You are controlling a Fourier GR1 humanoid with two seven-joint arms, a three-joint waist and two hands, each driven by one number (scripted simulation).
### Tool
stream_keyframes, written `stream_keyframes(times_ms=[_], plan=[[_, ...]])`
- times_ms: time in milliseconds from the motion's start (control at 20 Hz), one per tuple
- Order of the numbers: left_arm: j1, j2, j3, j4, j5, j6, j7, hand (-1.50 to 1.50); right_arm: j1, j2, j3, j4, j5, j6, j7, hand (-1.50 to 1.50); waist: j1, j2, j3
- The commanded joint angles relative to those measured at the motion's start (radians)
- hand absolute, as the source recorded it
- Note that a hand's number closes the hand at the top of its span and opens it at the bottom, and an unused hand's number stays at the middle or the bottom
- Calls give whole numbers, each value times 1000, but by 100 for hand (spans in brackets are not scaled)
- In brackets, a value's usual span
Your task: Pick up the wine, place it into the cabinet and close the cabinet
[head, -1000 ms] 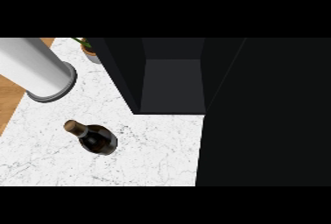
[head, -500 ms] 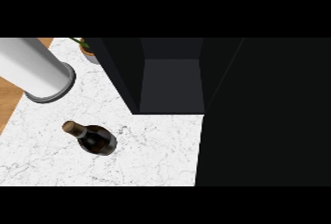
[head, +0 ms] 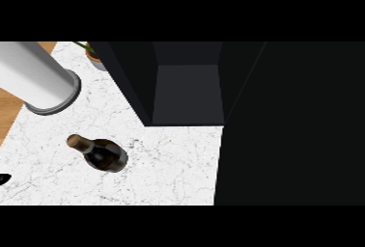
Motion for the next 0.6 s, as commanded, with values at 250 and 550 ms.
stream_keyframes(times_ms=[250,550], plan=[[-199,-159,-15,244,-188,22,41,-150,11,7,32,-147,-5,-13,77,-150,-2,-1,0],[-302,-293,2,437,-390,-75,33,-150,-2,14,20,-113,-4,-20,79,-150,1,0,0]])
